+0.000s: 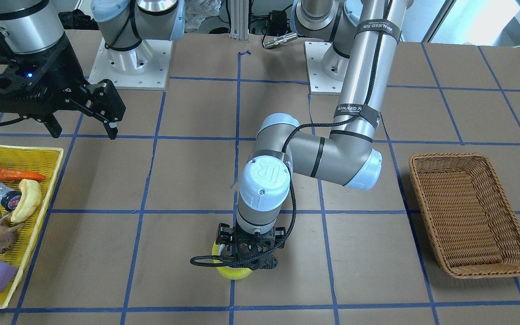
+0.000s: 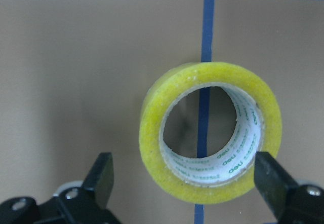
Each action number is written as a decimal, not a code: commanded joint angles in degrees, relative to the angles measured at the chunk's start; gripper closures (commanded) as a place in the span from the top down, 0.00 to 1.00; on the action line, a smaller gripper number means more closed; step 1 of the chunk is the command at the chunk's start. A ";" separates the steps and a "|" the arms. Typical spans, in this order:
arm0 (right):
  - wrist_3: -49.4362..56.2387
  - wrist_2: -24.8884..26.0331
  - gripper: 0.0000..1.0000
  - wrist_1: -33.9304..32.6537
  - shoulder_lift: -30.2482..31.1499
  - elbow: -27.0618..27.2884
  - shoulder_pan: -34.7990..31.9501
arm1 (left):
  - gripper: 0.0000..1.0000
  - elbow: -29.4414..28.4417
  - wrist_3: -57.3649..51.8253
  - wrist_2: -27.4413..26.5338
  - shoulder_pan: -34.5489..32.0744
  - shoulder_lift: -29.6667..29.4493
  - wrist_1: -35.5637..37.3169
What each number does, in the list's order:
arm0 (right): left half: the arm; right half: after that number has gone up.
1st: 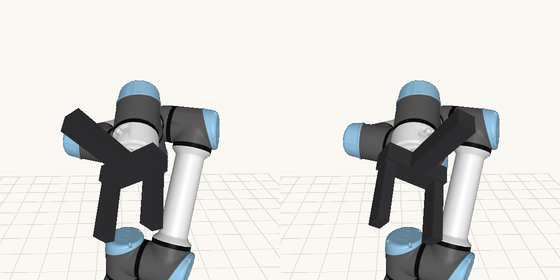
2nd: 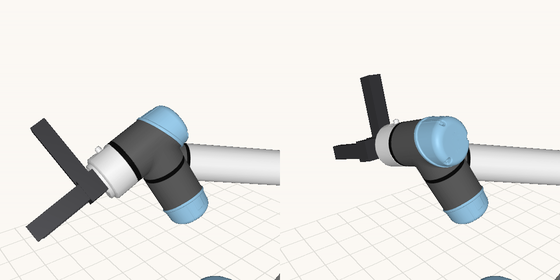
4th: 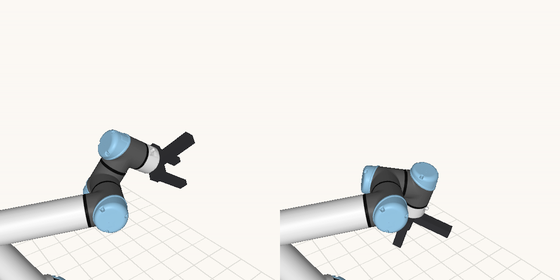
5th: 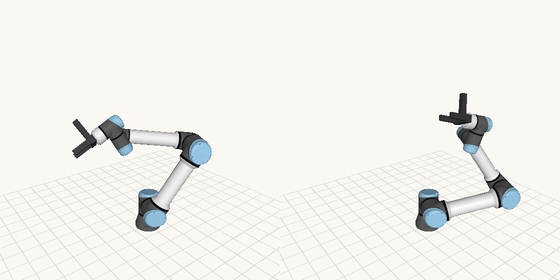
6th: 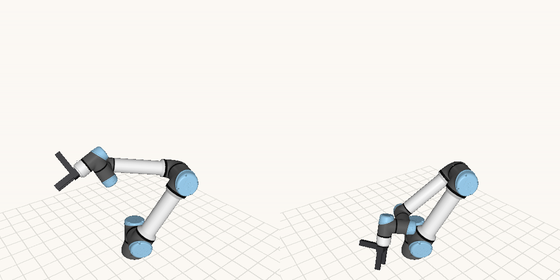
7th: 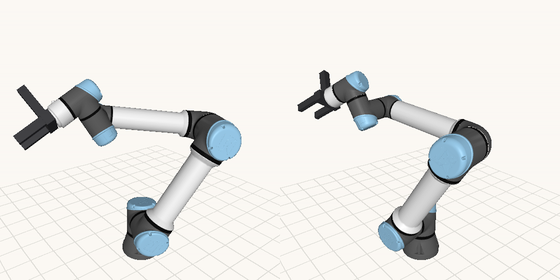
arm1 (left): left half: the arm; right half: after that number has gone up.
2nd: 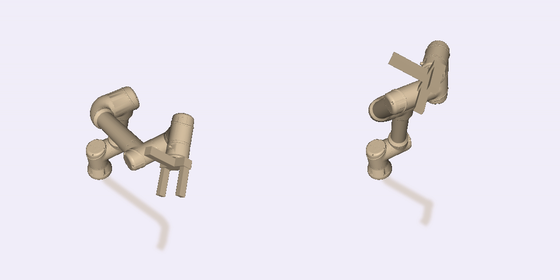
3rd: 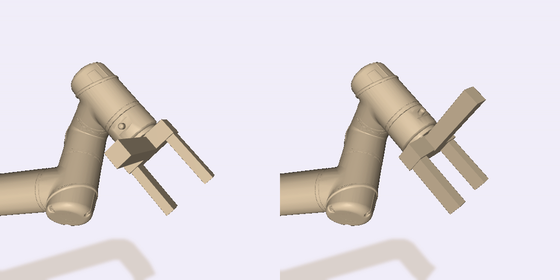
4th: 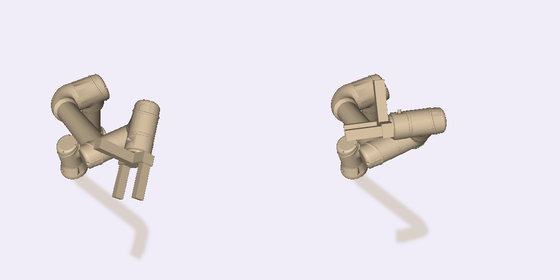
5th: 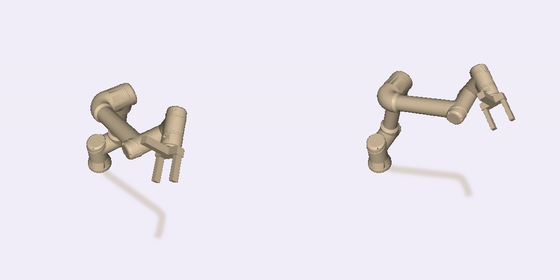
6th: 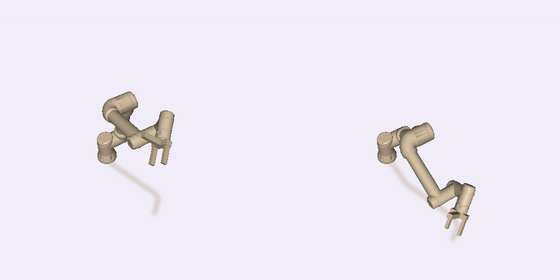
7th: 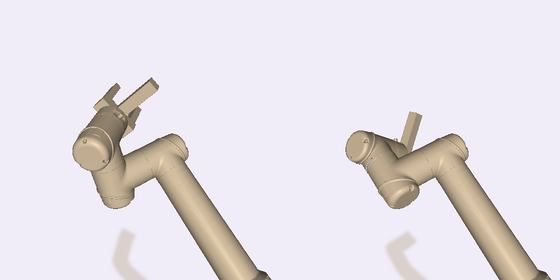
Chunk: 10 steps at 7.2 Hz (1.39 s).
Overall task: Transfer tape with both arms
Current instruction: 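Reach the left gripper to the tape roll while the right arm returns to rest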
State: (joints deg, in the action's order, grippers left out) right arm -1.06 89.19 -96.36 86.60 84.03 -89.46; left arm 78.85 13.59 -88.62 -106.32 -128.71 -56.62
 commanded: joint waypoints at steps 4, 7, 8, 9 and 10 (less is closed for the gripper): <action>0.09 -0.69 1.00 -0.15 -0.12 0.44 -0.02 | 0.54 -0.71 -0.49 -0.76 0.06 -3.04 2.57; 0.00 -0.77 1.00 -0.15 -0.12 0.35 -0.02 | 0.19 0.08 -1.89 -0.85 0.67 -2.00 2.48; 0.09 -0.60 1.00 -0.15 -0.03 0.44 -0.02 | 0.00 0.25 -2.34 -1.03 1.89 -0.94 1.87; 0.09 -0.77 1.00 -0.15 -0.03 0.44 -0.02 | 0.00 0.08 -2.17 -1.11 2.51 0.46 1.43; 0.09 -0.77 1.00 -0.15 -0.12 0.44 -0.02 | 0.00 -0.27 -2.86 -0.94 5.82 3.08 -2.23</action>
State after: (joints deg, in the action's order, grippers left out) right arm -0.98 88.46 -96.50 86.54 84.45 -89.47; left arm 78.87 11.31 -89.64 -103.42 -128.29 -55.82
